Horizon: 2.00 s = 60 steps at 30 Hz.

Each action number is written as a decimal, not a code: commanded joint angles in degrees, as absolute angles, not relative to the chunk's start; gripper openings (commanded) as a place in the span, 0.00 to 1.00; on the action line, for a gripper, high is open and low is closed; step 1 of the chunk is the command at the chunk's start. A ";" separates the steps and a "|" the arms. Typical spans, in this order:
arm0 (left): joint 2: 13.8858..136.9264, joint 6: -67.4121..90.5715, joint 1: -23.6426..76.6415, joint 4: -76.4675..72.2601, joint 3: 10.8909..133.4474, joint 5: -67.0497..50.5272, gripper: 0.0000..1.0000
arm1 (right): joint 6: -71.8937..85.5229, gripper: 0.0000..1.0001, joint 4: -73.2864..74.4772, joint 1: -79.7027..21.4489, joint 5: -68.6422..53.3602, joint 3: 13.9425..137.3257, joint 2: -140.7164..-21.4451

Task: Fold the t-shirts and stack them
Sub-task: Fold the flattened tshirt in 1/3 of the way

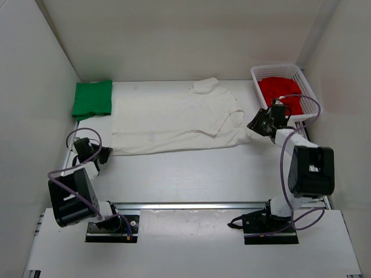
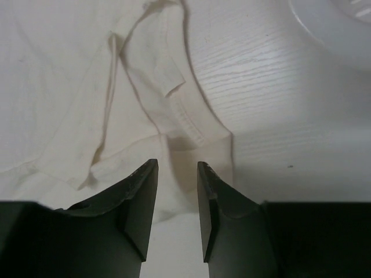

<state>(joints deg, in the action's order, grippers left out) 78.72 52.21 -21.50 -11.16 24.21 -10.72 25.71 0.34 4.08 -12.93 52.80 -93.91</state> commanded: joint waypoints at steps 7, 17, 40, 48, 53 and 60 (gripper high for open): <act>64.89 51.07 -19.96 -9.06 22.60 -10.03 0.31 | 28.47 0.00 -5.18 -1.94 -7.11 40.88 -79.71; 70.63 52.03 -4.66 -14.06 27.24 -6.32 0.29 | 28.39 0.00 -6.94 5.88 -12.04 43.85 -90.33; 82.68 50.98 16.93 -17.67 37.87 -3.26 0.29 | 24.35 0.00 4.55 -6.23 -11.52 53.34 -94.10; 97.01 52.02 25.84 -18.72 47.63 -6.92 0.28 | 26.36 0.00 8.78 -7.74 -8.79 54.06 -99.75; 100.47 56.69 21.36 -24.78 40.36 -12.31 0.26 | 29.43 0.00 8.36 -6.42 -11.25 45.20 -95.47; 88.61 55.03 19.15 -26.02 26.82 -11.25 0.28 | 31.28 0.00 7.47 -6.41 -8.35 33.76 -85.01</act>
<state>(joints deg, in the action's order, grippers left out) 93.82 56.38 19.14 -25.58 29.71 -11.51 30.92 2.48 -6.24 -12.45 37.89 -87.53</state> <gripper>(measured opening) 0.274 0.005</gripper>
